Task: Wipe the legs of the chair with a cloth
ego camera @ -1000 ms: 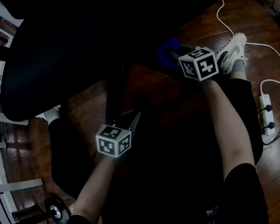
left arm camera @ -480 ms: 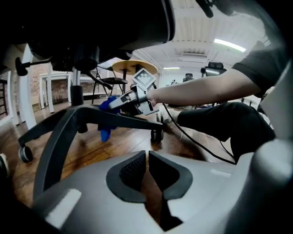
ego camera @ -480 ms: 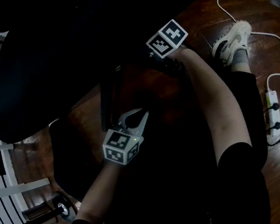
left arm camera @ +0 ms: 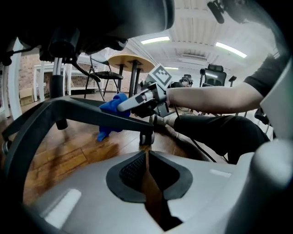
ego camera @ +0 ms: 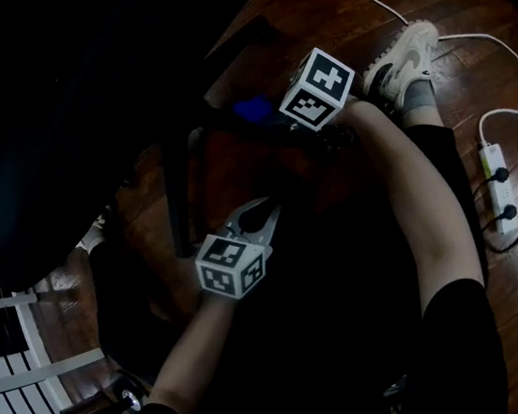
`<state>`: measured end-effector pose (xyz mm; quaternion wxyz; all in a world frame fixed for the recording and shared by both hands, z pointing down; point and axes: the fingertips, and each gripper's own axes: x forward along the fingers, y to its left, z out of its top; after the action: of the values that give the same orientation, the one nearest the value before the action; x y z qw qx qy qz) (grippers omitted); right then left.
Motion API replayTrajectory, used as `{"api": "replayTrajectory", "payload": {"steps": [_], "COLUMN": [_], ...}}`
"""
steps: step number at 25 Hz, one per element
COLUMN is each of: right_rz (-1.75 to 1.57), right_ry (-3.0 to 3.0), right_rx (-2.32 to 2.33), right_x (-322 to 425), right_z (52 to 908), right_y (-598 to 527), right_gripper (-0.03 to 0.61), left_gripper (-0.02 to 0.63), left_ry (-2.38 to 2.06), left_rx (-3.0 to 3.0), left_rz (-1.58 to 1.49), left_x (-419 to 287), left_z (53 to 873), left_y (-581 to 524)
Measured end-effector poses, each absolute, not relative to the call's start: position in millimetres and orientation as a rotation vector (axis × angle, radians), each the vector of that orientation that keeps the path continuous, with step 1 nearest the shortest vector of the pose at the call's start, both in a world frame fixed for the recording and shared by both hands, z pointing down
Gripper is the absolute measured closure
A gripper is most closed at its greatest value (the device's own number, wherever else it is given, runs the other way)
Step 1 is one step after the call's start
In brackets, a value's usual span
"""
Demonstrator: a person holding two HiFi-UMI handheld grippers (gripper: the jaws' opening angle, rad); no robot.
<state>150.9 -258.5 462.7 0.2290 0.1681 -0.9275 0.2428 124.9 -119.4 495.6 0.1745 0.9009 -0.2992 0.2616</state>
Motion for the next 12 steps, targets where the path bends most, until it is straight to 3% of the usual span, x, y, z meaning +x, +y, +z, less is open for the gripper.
{"api": "replayTrajectory", "payload": {"steps": [12], "right_rz": [0.789], "right_ry": [-2.575], "right_rx": [0.692], "right_x": [202], "right_z": [474], "right_y": [-215], "right_gripper": [0.534], "left_gripper": [0.592], "left_ry": [-0.864], "left_rx": [2.551], "left_rz": [0.737], "left_x": [142], "left_z": [510], "left_y": [-123]}}
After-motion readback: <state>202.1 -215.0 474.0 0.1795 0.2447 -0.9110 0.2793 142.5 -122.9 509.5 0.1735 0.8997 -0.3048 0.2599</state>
